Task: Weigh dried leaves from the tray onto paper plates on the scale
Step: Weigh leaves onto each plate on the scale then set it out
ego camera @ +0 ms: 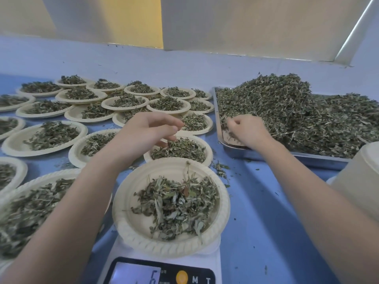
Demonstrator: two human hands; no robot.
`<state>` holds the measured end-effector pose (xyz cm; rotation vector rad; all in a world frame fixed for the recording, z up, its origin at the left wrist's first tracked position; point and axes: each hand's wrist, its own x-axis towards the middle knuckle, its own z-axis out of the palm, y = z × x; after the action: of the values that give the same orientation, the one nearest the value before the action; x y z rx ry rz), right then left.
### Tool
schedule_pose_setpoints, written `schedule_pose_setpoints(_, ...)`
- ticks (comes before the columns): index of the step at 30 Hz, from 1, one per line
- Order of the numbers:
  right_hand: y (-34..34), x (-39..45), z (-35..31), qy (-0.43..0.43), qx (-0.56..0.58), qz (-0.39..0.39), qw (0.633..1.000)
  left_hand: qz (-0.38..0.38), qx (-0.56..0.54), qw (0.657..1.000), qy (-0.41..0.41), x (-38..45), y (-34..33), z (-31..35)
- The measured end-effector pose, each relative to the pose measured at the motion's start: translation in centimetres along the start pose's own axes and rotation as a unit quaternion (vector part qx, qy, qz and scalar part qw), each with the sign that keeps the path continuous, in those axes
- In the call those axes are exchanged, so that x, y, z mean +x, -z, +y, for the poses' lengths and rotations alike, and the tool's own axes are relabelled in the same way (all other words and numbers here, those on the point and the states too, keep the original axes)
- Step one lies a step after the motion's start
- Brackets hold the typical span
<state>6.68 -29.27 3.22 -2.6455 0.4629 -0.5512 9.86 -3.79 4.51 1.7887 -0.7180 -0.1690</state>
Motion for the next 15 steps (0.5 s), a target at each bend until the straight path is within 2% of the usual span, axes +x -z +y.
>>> schedule_pose_setpoints(2,0.7,-1.3,-1.8,-0.001,0.100,0.087,0.991,0.004,0.004,1.000,0.003,0.2,0.0,-0.3)
schedule_pose_setpoints(4,0.8,-3.5,-4.8,0.053,0.183,0.111,0.975,0.016,0.004,1.000,0.007,0.3,0.0,-0.5)
schedule_pose_setpoints(7,0.0,-7.6,-9.6,0.163,0.218,0.021,0.962,0.054,-0.017,0.998,0.014,0.5,-0.1,-0.5)
schedule_pose_setpoints(11,-0.6,-10.1,-10.8,0.234,0.096,-0.197,0.947,0.108,-0.069,0.992,0.020,0.1,0.2,-0.4)
schedule_pose_setpoints(12,-0.4,-10.3,-10.0,0.226,0.113,-0.219,0.942,0.112,-0.083,0.990,0.023,-0.1,0.4,-0.4)
schedule_pose_setpoints(15,-0.2,-8.6,-9.4,0.170,0.160,-0.209,0.950,0.109,-0.090,0.990,0.029,-0.7,0.7,-0.7)
